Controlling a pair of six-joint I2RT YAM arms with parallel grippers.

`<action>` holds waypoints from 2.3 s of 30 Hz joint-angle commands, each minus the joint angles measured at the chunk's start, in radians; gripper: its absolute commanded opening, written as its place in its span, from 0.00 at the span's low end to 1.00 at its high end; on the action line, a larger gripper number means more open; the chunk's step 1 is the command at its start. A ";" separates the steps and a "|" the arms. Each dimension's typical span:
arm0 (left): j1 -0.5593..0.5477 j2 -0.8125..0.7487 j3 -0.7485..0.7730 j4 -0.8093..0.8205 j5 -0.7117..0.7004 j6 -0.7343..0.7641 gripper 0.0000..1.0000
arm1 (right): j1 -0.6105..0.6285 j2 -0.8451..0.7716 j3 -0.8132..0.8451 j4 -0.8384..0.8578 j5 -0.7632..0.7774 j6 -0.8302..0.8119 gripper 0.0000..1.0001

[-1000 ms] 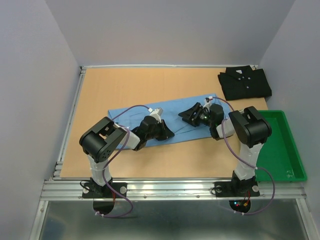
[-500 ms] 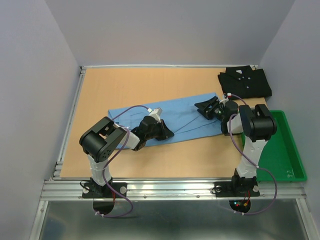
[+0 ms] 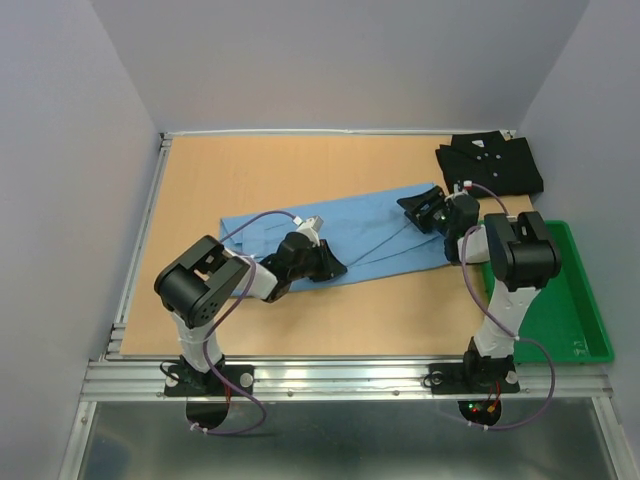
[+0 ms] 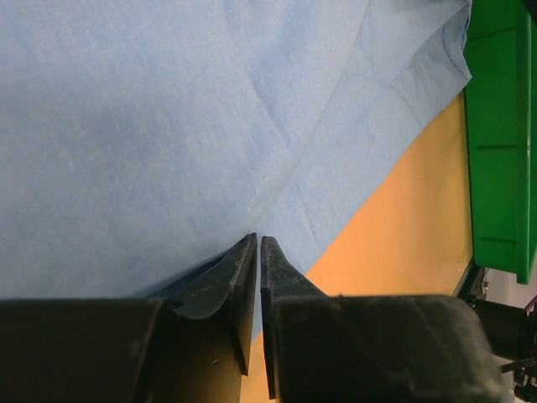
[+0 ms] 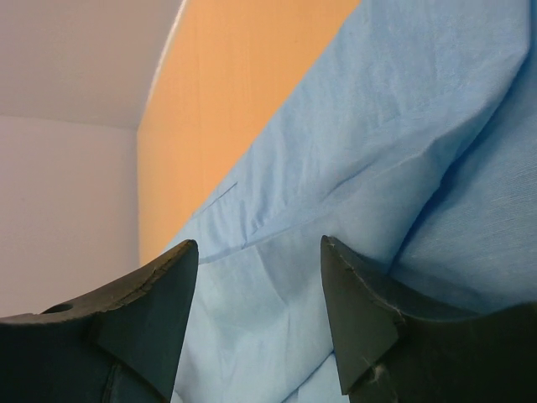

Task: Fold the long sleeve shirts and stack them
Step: Fold the shirt

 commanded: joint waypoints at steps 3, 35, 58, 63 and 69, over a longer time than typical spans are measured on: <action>0.005 -0.117 0.042 -0.108 -0.030 0.066 0.31 | -0.009 -0.170 0.099 -0.279 0.159 -0.216 0.66; 0.411 -0.071 0.497 -0.884 -0.368 0.466 0.92 | 0.195 -0.479 -0.004 -0.996 0.370 -0.398 0.40; 0.433 -0.483 -0.105 -0.871 0.032 -0.013 0.88 | 0.198 0.247 0.857 -0.959 0.226 -0.752 0.46; 0.272 -0.796 -0.237 -0.875 0.008 -0.168 0.89 | 0.201 0.231 0.944 -0.963 0.189 -0.786 0.49; 0.264 -1.000 -0.155 -0.973 -0.112 -0.134 0.89 | 0.265 0.102 0.901 -0.959 0.094 -0.784 0.49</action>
